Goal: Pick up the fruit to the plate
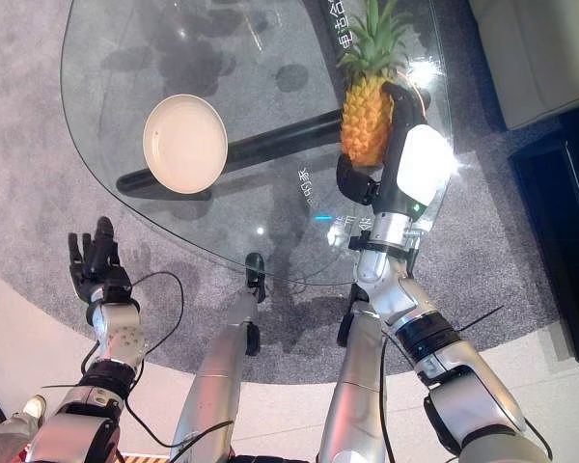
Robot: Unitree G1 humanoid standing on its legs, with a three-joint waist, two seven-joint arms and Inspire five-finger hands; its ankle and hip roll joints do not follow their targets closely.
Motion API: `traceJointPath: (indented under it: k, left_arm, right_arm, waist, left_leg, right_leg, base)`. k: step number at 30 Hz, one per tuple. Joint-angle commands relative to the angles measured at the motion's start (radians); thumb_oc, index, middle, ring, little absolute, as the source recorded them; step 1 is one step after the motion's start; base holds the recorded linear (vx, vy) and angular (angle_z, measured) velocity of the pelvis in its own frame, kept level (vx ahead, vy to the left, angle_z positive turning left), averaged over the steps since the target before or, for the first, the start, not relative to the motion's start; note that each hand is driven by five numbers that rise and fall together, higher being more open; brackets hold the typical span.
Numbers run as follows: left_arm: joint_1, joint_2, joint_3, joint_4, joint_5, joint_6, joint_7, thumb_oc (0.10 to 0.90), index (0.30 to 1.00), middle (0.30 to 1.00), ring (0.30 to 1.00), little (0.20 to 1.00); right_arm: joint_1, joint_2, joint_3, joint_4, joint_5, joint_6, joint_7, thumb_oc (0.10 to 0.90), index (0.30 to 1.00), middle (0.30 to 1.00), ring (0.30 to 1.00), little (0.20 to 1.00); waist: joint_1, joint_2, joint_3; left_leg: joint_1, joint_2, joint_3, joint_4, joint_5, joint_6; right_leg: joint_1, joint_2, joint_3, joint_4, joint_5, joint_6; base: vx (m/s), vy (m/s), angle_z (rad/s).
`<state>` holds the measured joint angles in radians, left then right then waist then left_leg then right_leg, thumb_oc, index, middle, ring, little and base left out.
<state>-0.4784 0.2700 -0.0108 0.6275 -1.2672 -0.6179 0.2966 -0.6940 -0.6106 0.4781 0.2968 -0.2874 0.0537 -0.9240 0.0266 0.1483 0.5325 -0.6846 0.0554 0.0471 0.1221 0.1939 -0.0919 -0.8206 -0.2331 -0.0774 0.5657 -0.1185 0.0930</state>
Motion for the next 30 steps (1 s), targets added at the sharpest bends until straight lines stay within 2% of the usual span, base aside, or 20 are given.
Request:
traceJointPath:
  k: [1, 6, 9, 15, 18, 21, 30]
  left_arm:
    - [-0.037, 0.111, 0.065, -0.039, 0.125, -0.132, -0.002, 0.8, 0.9, 0.9, 0.9, 0.9]
    - [-0.068, 0.127, 0.056, -0.137, 0.213, -0.123, -0.027, 0.8, 0.9, 0.9, 0.9, 0.9]
    - [-0.082, 0.126, 0.041, -0.19, 0.24, -0.096, -0.054, 0.8, 0.9, 0.9, 0.9, 0.9]
    - [-0.122, 0.138, 0.001, -0.293, 0.268, -0.009, -0.091, 0.8, 0.9, 0.9, 0.9, 0.9]
    - [-0.149, 0.158, -0.03, -0.343, 0.282, 0.062, -0.099, 0.8, 0.9, 0.9, 0.9, 0.9]
    - [-0.174, 0.171, -0.057, -0.368, 0.268, 0.105, -0.114, 0.8, 0.9, 0.9, 0.9, 0.9]
    - [-0.222, 0.178, -0.111, -0.386, 0.235, 0.192, -0.143, 0.8, 0.9, 0.9, 0.9, 0.9]
  right_arm:
    - [-0.102, -0.036, -0.022, -0.138, -0.132, -0.111, -0.05, 0.1, 0.3, 0.3, 0.3, 0.2]
    - [-0.108, -0.054, -0.028, -0.17, -0.173, -0.12, -0.023, 0.1, 0.3, 0.3, 0.3, 0.2]
    - [-0.102, -0.059, -0.035, -0.177, -0.196, -0.136, -0.009, 0.1, 0.3, 0.3, 0.3, 0.2]
    - [-0.12, -0.075, -0.038, -0.18, -0.234, -0.159, 0.04, 0.1, 0.3, 0.3, 0.3, 0.2]
    - [-0.121, -0.091, -0.034, -0.178, -0.249, -0.178, 0.072, 0.1, 0.3, 0.3, 0.3, 0.2]
    - [-0.13, -0.102, -0.023, -0.18, -0.254, -0.188, 0.085, 0.1, 0.3, 0.3, 0.3, 0.2]
    - [-0.166, -0.113, 0.019, -0.198, -0.245, -0.216, 0.131, 0.1, 0.3, 0.3, 0.3, 0.2]
  waist:
    - [-0.005, -0.009, -0.012]
    - [-0.001, -0.014, -0.012]
    - [-0.002, -0.016, -0.012]
    - [-0.004, -0.02, -0.012]
    - [-0.007, -0.025, -0.012]
    - [-0.01, -0.028, -0.012]
    - [-0.016, -0.04, -0.012]
  left_leg:
    - [0.006, -0.056, 0.028, 0.11, -0.139, 0.029]
    - [-0.004, -0.052, 0.028, 0.107, -0.135, 0.031]
    - [0.005, -0.052, 0.029, 0.103, -0.143, 0.031]
    - [-0.003, -0.052, 0.029, 0.095, -0.134, 0.032]
    - [0.004, -0.052, 0.029, 0.095, -0.141, 0.032]
    - [-0.001, -0.052, 0.029, 0.089, -0.134, 0.034]
    - [0.009, -0.051, 0.031, 0.08, -0.138, 0.032]
  right_leg:
    - [0.088, 0.034, -0.068, -0.229, 0.088, -0.002]
    - [0.084, 0.034, -0.074, -0.239, 0.101, 0.001]
    - [0.094, 0.035, -0.075, -0.242, 0.096, 0.005]
    - [0.093, 0.034, -0.079, -0.258, 0.113, 0.012]
    - [0.1, 0.032, -0.081, -0.261, 0.112, 0.017]
    - [0.099, 0.031, -0.083, -0.273, 0.125, 0.021]
    - [0.113, 0.031, -0.088, -0.288, 0.129, 0.031]
  base:
    - [-0.01, -0.04, -0.01]
    - [-0.01, -0.025, 0.01]
    - [0.0, 0.0, 0.0]
    - [0.0, 0.0, 0.0]
    - [0.0, 0.0, 0.0]
    - [0.0, 0.0, 0.0]
    - [0.0, -0.007, 0.0]
